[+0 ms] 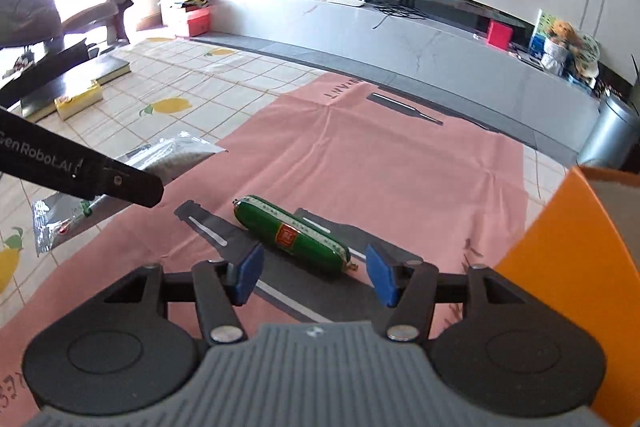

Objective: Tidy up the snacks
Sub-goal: 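Grasp the white wafer bar with the left tool while the right tool grasps the green sausage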

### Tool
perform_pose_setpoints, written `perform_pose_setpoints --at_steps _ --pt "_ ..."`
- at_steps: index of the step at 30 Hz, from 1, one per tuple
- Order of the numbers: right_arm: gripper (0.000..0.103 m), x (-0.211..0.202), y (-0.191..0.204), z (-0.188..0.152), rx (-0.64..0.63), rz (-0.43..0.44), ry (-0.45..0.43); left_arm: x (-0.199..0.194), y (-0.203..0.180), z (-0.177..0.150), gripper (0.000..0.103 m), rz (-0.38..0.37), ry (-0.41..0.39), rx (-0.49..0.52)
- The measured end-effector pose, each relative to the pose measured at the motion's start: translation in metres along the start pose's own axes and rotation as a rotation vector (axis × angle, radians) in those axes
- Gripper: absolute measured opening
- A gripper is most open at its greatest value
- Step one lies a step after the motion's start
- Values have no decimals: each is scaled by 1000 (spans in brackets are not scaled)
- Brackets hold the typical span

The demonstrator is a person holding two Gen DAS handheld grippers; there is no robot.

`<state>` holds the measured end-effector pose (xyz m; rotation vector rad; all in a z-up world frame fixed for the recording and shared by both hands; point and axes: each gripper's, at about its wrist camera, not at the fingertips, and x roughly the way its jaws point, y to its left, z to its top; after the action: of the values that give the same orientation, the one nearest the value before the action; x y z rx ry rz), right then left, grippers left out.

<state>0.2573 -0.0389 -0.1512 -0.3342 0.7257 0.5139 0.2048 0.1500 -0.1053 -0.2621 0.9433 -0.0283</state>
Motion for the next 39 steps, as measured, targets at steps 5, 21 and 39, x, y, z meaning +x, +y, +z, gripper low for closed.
perform_pose_setpoints --at_steps 5,21,39 --pt "60 20 -2 10 -76 35 50 8 9 -2 59 -41 15 -32" --pt "38 9 35 24 3 90 149 18 24 0 60 -41 22 -50" --pt "19 35 42 38 14 50 246 22 22 3 64 4 90 45"
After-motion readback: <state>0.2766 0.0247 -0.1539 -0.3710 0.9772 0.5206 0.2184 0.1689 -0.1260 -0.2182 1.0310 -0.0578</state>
